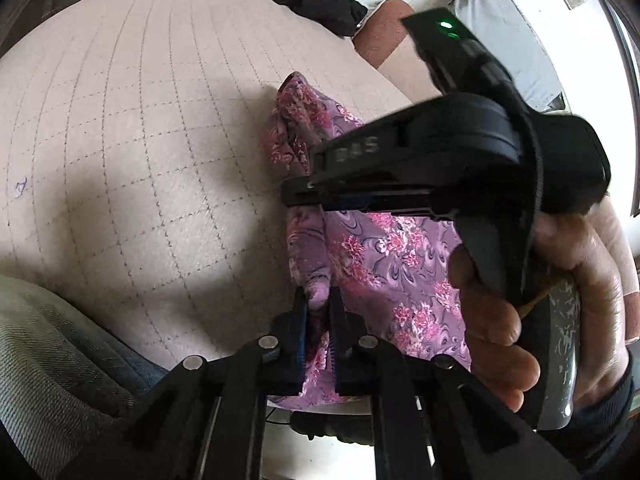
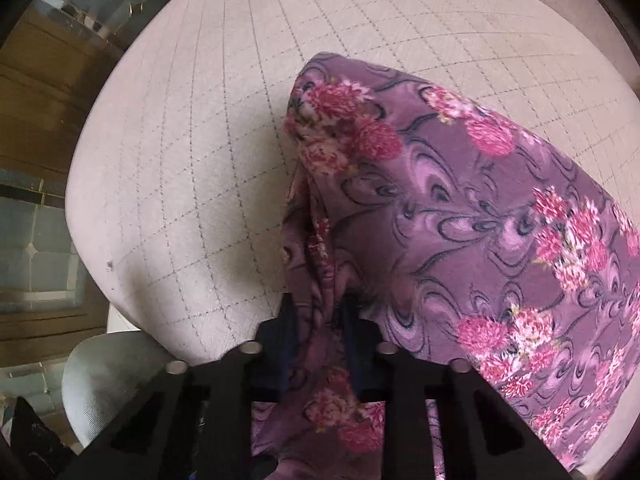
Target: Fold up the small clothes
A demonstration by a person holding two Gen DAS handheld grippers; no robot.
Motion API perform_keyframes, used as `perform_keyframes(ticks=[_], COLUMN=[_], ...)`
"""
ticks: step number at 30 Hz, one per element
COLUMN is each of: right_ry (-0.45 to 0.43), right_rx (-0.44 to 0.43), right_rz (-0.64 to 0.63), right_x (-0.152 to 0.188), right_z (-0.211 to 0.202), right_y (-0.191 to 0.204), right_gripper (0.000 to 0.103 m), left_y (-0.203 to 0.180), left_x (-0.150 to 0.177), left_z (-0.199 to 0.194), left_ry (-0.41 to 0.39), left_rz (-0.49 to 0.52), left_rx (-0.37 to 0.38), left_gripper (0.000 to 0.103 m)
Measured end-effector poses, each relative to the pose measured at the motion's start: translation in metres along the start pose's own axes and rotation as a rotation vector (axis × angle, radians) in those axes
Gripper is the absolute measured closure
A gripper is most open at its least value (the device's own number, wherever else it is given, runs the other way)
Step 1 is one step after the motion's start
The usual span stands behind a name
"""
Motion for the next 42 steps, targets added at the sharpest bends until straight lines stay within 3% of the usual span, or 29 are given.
perform_keyframes(ticks=[5, 10, 13, 21, 26, 29, 32, 35, 39, 42], right_ry=[-0.126, -0.276, -0.351, -0.531, -0.593, -0.584, -0.569, -0.546, -0.447, -0.427], right_rx=[-0.155, -0.399, -0.511, -0.663, -0.753, -0.737, -0.736, -0.654, -0.521, -0.508], right_rz=[0.066, 0.169, 0.222, 0.387, 0.536, 0.619, 0.713, 0.756, 0.847, 0.873], right_x=[0.008, 0.037, 0.057, 0.135, 0.173, 0.187, 0.194, 0.205, 0.223, 0.228], right_z=[-0.04, -0.109, -0.144, -0.205, -0.212, -0.198, -0.188, -0.182, -0.159, -0.154], right_y=[-0.017, -0.054, -0.088, -0.202, -0.271, -0.308, -0.34, -0.364, -0.385, -0.388], right_gripper=[0.087, 0.087, 0.087, 0.087, 0.087, 0.087, 0.087, 0.087, 0.087, 0.087], left_y=[-0.015, -0.067, -0.113, -0.238, -0.282, -0.299, -0.312, -0.319, -0.312, -0.306], left_x=[0.001, 0.01, 0.017, 0.067, 0.093, 0.099, 0.105, 0.115, 0.135, 0.141], left_z=[-0.022, -0.05, -0.057, -0.019, 0.025, 0.053, 0.082, 0.101, 0.135, 0.147], left_ry=[-0.056, -0.088, -0.087, 0.013, 0.08, 0.109, 0.154, 0.191, 0.281, 0.312], left_rz=[0.083, 0.186, 0.302, 0.58, 0.663, 0.682, 0.65, 0.634, 0.592, 0.549], left_rx=[0.012, 0.065, 0.035, 0.008, -0.012, -0.042, -0.023, -0.004, -0.006, -0.011], left_gripper=[0.095, 0.095, 0.095, 0.095, 0.095, 0.094, 0.094, 0.094, 0.094, 0.094])
Point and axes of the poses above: each gripper's, at about its wrist camera, not at the fingertips, and z roughly the way its jaws point, y to its left, x to its underside, the point moved 5 cm from there along z, roughly the way its jaws point, and after that the axes turned 7 degrees about -y, right-handed, at the moved point
